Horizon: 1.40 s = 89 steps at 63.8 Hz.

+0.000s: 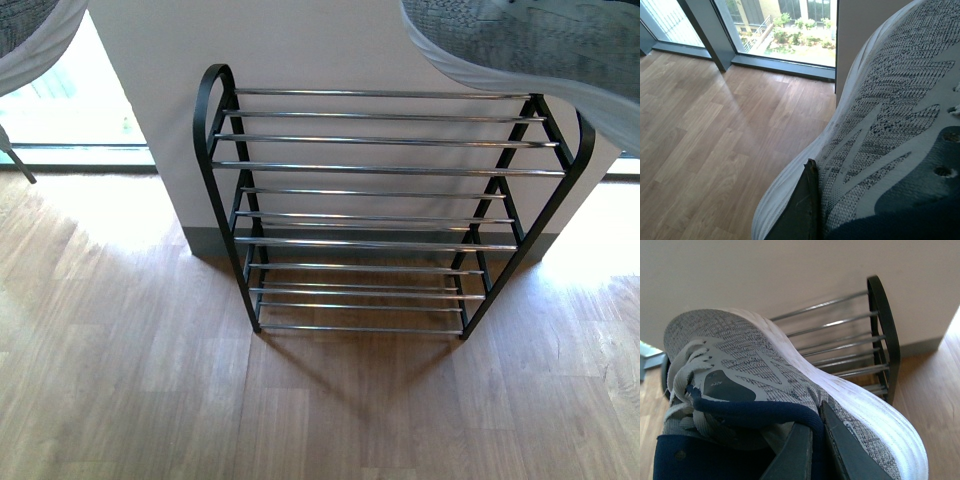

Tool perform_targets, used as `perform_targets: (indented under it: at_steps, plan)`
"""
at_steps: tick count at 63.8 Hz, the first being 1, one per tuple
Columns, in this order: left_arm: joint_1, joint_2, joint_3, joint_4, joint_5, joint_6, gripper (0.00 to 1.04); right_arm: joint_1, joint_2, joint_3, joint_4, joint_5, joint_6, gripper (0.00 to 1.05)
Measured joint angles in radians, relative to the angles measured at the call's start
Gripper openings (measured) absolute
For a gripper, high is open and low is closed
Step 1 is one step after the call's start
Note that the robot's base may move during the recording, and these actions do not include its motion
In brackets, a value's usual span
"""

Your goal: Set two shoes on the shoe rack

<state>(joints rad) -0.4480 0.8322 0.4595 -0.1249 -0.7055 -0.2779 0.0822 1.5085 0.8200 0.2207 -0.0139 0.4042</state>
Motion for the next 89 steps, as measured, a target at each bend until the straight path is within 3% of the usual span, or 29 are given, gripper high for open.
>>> perform_targets:
  at_steps: [7, 15, 39, 57, 76, 89]
  plan:
    - [0.000, 0.000, 0.000, 0.000, 0.000, 0.000, 0.02, 0.070, 0.224, 0.169, -0.072, 0.192, 0.159, 0.01]
    - [0.000, 0.000, 0.000, 0.000, 0.000, 0.000, 0.02, 0.097, 0.370, 0.294, -0.130, 0.305, 0.261, 0.01]
    - [0.000, 0.000, 0.000, 0.000, 0.000, 0.000, 0.02, 0.074, 0.696, 0.701, -0.347, 0.443, 0.482, 0.01]
    - [0.000, 0.000, 0.000, 0.000, 0.000, 0.000, 0.02, 0.026, 0.756, 0.809, -0.359, 0.472, 0.531, 0.01]
    - [0.000, 0.000, 0.000, 0.000, -0.001, 0.000, 0.02, 0.020, 0.782, 0.846, -0.357, 0.402, 0.533, 0.02]
    - [0.000, 0.000, 0.000, 0.000, 0.000, 0.000, 0.02, 0.021, 0.785, 0.839, -0.331, 0.396, 0.533, 0.33]
